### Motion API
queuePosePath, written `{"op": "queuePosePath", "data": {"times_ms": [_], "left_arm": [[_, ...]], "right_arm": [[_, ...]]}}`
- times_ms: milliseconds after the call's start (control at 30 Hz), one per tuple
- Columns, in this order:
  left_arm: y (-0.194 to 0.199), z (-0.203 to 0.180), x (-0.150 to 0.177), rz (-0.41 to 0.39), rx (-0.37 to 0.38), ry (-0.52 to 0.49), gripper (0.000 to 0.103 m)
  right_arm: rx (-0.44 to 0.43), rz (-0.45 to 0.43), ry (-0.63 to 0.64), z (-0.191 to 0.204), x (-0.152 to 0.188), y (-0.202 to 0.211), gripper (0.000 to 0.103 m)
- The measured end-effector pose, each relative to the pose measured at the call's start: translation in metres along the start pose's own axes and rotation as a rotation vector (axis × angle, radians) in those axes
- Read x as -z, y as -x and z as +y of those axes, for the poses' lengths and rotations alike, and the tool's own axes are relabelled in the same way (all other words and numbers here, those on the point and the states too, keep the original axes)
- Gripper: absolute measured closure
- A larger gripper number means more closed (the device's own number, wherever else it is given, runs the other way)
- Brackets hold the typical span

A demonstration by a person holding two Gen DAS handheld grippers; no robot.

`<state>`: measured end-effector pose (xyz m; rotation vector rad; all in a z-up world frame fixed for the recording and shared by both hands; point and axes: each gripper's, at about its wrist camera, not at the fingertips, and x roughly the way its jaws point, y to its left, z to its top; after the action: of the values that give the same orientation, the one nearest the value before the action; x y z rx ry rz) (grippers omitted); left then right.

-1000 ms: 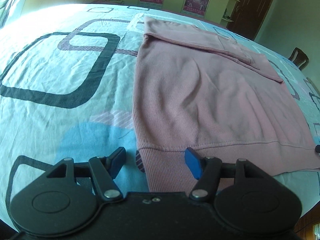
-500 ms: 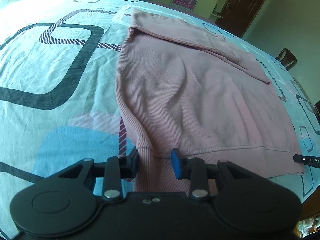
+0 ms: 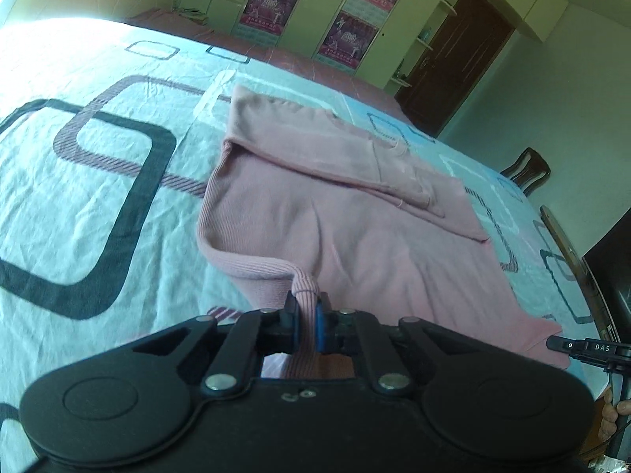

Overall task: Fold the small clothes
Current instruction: 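Grasp the hem with both grippers and lift it toward the collar, then lay the hem by the collar and open both grippers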

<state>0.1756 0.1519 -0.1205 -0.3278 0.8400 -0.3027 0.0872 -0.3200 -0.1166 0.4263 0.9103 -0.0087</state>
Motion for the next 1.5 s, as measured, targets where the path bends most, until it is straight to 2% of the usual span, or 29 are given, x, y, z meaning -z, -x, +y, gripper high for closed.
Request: {"op": "queuePosePath", "data": {"times_ms": [267,500,733,967,1033,1100,1133,1167,1200,1233,1267,1367,1500], "left_arm": [[-0.028,-0.019,-0.066,-0.111,0.036,-0.032,0.096],[-0.078,-0.019,-0.132,-0.164,0.014,0.021,0.096],[-0.151,-0.005,-0.187,-0.140,-0.073,0.091,0.096],[-0.218,0.006,-0.203,-0.063,-0.196,0.083,0.094],[-0.234,0.011,-0.204,-0.013,-0.228,0.080,0.085],[-0.239,0.017,-0.204,0.011,-0.217,0.085,0.079],[-0.238,0.021,-0.204,0.017,-0.201,0.092,0.062],[-0.235,0.024,-0.204,0.013,-0.191,0.103,0.051],[-0.228,0.026,-0.203,-0.011,-0.193,0.105,0.023],[-0.219,0.028,-0.202,-0.045,-0.196,0.097,0.013],[-0.211,0.029,-0.202,-0.076,-0.192,0.078,0.014],[-0.194,0.033,-0.206,-0.100,-0.158,0.028,0.016],[-0.201,0.025,-0.211,-0.047,-0.113,-0.096,0.016]], "right_arm": [[-0.051,-0.122,-0.043,0.007,-0.074,-0.014,0.087],[-0.073,-0.171,-0.132,0.001,-0.151,-0.062,0.090],[-0.060,-0.118,-0.232,-0.012,-0.215,-0.146,0.090],[0.004,-0.041,-0.293,-0.029,-0.242,-0.223,0.090],[0.018,-0.012,-0.259,-0.030,-0.243,-0.238,0.089],[0.014,-0.015,-0.237,-0.032,-0.244,-0.241,0.089],[0.004,-0.015,-0.229,-0.033,-0.246,-0.241,0.087],[0.003,-0.019,-0.226,-0.036,-0.247,-0.239,0.070],[0.005,-0.041,-0.225,-0.039,-0.248,-0.235,0.043],[0.007,-0.068,-0.224,-0.039,-0.250,-0.234,0.031],[0.005,-0.090,-0.214,-0.041,-0.252,-0.230,0.026],[-0.009,-0.104,-0.162,-0.046,-0.258,-0.223,0.026],[-0.040,-0.081,-0.069,-0.041,-0.261,-0.231,0.026]]}}
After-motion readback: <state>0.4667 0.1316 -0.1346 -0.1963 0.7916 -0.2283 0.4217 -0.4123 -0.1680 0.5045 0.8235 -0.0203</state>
